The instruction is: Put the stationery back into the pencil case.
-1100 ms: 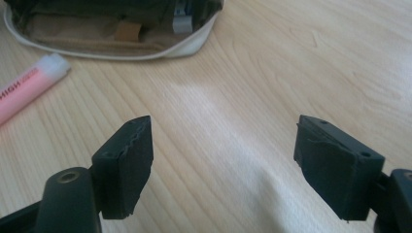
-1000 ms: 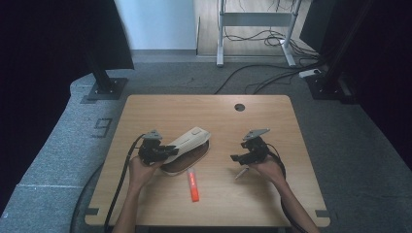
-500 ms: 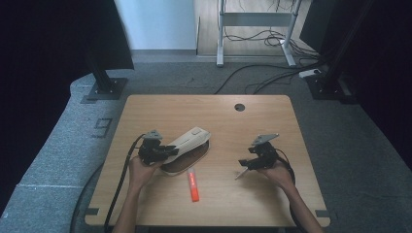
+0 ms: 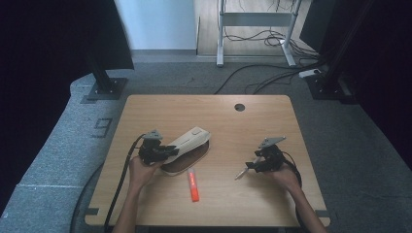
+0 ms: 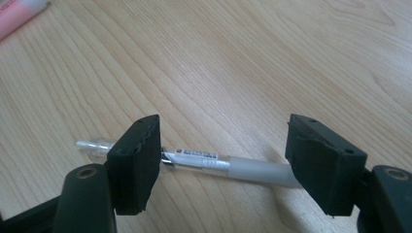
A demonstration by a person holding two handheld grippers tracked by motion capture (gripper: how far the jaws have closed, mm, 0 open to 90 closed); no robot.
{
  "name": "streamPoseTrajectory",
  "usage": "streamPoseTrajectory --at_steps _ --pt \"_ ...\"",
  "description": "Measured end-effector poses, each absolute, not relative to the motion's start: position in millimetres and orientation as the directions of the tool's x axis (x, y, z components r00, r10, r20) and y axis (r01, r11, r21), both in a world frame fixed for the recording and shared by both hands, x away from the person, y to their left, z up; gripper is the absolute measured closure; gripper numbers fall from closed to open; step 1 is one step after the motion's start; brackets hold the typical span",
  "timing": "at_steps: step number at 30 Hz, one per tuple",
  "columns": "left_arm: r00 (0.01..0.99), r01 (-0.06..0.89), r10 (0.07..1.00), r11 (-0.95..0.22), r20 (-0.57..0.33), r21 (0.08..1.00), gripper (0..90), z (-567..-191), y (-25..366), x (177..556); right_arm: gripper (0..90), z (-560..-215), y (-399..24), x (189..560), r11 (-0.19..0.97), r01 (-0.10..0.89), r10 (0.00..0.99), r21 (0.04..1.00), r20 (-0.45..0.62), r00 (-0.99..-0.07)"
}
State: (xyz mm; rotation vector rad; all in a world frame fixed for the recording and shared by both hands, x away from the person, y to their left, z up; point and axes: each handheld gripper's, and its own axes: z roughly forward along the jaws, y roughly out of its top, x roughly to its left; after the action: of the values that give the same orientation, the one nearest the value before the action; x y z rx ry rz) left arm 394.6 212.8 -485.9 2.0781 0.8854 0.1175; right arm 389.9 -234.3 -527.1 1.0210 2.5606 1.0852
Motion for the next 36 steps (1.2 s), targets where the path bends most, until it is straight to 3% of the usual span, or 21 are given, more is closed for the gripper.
streamPoseTrajectory --at_steps 19,26,36 --pt "0.747 0.549 0.626 -0.389 -0.224 0.74 74.6 -486 213 395 36.8 -538 -230 399 0.557 0.497 0.648 0.665 0.028 -0.762" --pt "0.748 0.548 0.625 -0.389 -0.225 0.74 74.5 -487 213 395 44.8 -540 -228 404 0.567 0.494 0.654 0.659 0.005 -0.757" --pt "0.75 0.548 0.623 -0.394 -0.224 0.738 74.2 -487 213 395 69.1 -537 -232 412 0.568 0.504 0.649 0.65 0.024 -0.761"
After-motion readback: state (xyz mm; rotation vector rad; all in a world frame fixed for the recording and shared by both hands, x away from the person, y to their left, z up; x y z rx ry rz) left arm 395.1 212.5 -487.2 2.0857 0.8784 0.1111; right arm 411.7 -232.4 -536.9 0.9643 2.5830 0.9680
